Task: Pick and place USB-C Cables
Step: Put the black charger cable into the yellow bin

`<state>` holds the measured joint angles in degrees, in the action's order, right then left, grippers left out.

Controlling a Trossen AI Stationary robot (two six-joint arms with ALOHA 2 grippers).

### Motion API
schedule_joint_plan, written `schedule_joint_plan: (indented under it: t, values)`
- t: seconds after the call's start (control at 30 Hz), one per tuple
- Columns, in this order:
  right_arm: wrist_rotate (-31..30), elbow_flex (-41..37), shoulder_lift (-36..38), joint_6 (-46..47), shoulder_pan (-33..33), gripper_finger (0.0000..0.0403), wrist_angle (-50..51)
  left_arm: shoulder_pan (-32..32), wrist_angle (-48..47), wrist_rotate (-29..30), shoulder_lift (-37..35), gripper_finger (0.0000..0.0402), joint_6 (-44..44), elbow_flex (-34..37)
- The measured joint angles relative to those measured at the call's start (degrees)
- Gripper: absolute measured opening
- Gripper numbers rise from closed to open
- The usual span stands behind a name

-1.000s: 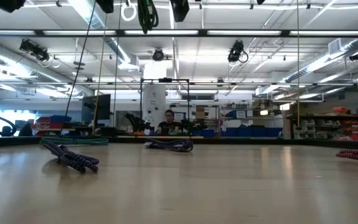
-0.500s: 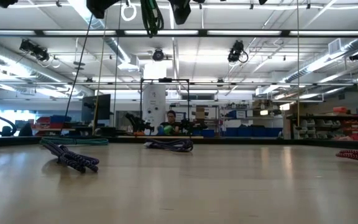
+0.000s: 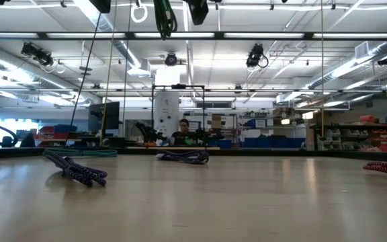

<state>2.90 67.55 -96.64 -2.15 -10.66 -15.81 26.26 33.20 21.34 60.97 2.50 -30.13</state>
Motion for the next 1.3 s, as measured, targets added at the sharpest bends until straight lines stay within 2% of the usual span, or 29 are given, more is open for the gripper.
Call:
schedule_joint_plan:
  t: [0.17, 0.4, 0.7, 0.8, 0.87, 1.07, 1.3]
  values:
    - [0.19, 0.0, 0.0, 0.0, -0.06, 0.0022, -0.31, -0.87, 1.86, -0.02, 1.09, 0.0288, 0.2, -0.01]
    - [0.19, 0.0, 0.0, 0.02, -0.09, 0.0021, -0.2, -3.02, 11.17, 0.48, 4.12, 0.0288, -0.15, -0.09]
    - [0.66, -0.02, -0.02, 0.02, -0.11, 0.0024, 0.04, -3.87, 12.23, 1.52, 6.32, 0.0275, 1.2, -0.07]
    - [1.52, -0.02, -0.02, 0.05, -0.06, 0.0046, 0.09, -4.29, 12.03, 1.45, 6.32, 0.0236, 1.2, -0.07]
    - [1.57, -0.02, -0.02, 0.08, -0.09, 0.0061, 0.1, -4.31, 12.06, 1.31, 6.32, 0.0194, 1.33, -0.07]
    - [1.19, -0.04, -0.04, 0.15, 0.01, 0.0078, 0.2, -4.96, 11.73, 0.7, 6.32, 0.0028, 0.15, -0.07]
    - [1.26, -0.04, -0.04, 0.13, 0.02, 0.0081, 0.07, -5.19, 11.29, 1.02, 5.74, 0.0021, -3.72, -0.07]
